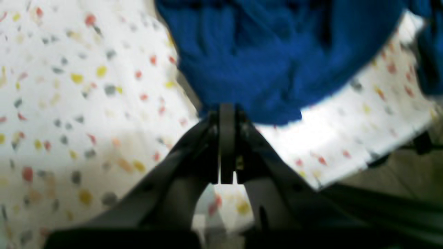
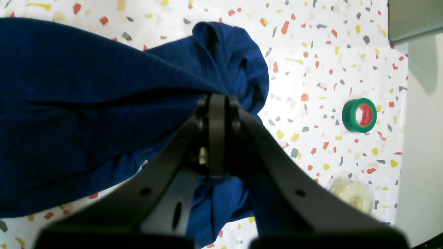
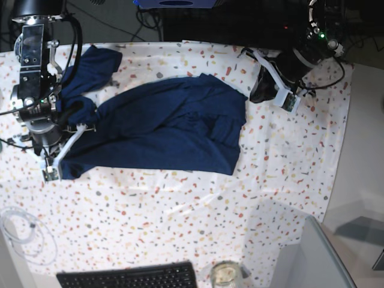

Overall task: Layout the t-shirt on the table in an organized manner, then fold the t-shirt properly
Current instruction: 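Grasp opposite ends of the t-shirt with both grippers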

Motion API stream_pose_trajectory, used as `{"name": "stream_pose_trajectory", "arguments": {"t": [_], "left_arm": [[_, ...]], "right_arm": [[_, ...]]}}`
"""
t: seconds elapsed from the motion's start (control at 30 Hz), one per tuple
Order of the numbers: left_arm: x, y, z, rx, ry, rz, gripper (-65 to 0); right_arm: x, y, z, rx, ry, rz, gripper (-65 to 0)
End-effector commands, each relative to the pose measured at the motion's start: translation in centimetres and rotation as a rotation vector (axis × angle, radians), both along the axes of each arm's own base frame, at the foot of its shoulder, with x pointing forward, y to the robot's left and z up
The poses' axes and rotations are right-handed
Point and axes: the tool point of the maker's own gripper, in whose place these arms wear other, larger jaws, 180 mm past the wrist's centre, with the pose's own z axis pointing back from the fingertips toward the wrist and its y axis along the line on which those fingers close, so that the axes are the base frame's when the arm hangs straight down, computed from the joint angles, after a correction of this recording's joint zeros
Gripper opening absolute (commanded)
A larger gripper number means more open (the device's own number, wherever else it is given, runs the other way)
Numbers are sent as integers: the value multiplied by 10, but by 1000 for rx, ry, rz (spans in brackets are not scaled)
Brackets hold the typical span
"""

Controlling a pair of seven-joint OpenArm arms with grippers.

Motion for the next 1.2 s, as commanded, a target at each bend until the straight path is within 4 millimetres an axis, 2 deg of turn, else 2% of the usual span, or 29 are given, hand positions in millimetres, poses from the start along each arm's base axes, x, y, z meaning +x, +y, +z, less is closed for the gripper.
{"name": "stream_pose_trajectory", "arguments": {"t": [0.0, 0.1, 0.2, 0.27, 0.37, 0.5, 0.6, 0.63, 0.73, 0.77, 0.87, 1.0, 1.07, 1.17], "left_arm": [[8, -7, 8, -31, -36, -6, -559], [25, -10, 7, -58, -52, 19, -268], [35, -14, -4, -87, -35, 49, -54], [36, -13, -17, -99, -1, 66, 0], [34, -11, -42, -113, 66, 93, 0], [36, -7, -64, -123, 124, 116, -110], [42, -13, -63, -135, 118, 113, -255], [46, -15, -61, -147, 109, 120, -327], [56, -16, -56, -151, 90, 122, -599], [59, -16, -55, -152, 84, 122, -650], [71, -11, -50, -138, 63, 118, -650], [93, 19, -39, -72, 19, 112, -650], [113, 29, -25, -43, -26, 102, -650], [153, 35, 8, -27, -123, 94, -650]], "right_arm": [[8, -4, 13, -13, -49, 0, -648], [8, -4, 13, -13, -47, -1, -648], [8, -2, 13, -12, -47, 4, -648], [8, -2, 13, -12, -47, 4, -648], [8, -5, 13, -16, -47, 0, -648], [9, -6, 14, -19, -50, 0, -648], [9, -6, 14, -19, -49, 0, -648], [9, -6, 14, -19, -49, 0, -648], [8, -6, 13, -19, -45, 1, -650], [5, -6, 10, -19, -38, 2, -650], [-6, -4, 3, -16, -13, 3, -650], [-9, 0, -3, -8, 1, 11, -650], [5, 5, 2, -4, -21, 23, -650], [39, 8, 16, -8, -64, 39, -650]]}}
